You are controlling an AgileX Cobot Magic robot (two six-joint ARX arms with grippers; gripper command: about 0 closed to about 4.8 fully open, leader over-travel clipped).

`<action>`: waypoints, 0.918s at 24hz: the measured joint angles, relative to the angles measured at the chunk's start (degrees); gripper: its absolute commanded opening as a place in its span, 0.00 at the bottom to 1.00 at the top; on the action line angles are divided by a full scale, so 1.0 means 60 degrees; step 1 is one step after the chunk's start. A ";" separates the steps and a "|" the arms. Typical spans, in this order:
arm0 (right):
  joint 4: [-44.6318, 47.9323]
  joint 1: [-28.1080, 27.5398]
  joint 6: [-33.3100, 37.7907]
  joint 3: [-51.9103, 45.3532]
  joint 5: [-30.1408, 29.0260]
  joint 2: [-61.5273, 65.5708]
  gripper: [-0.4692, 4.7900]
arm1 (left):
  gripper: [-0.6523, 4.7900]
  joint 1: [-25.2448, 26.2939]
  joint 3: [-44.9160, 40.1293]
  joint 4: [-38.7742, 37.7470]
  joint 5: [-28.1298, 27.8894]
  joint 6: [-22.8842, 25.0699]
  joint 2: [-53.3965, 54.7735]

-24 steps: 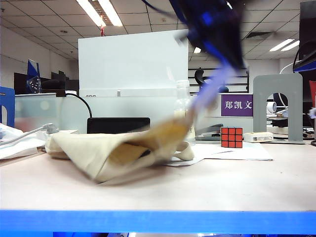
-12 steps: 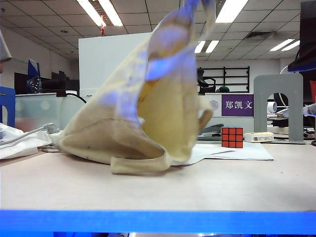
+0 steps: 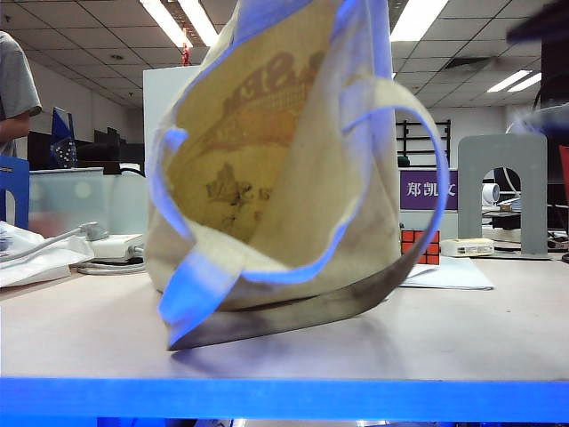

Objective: Take the glasses case out of the canvas bag and put it on the table.

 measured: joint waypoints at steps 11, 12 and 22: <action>0.2095 0.3442 0.0783 0.0018 0.1421 0.0586 0.66 | 0.11 -0.0135 -0.0044 0.1297 0.0718 -0.0958 0.0729; 0.2273 0.3752 0.0783 0.0018 0.1690 0.0747 0.66 | 0.11 -0.0138 -0.0047 0.1290 0.0769 -0.0987 0.0743; 0.5825 0.5340 -0.1508 0.0984 0.3665 0.6666 0.66 | 0.11 -0.0302 -0.0047 0.1264 0.1996 -0.1577 0.0812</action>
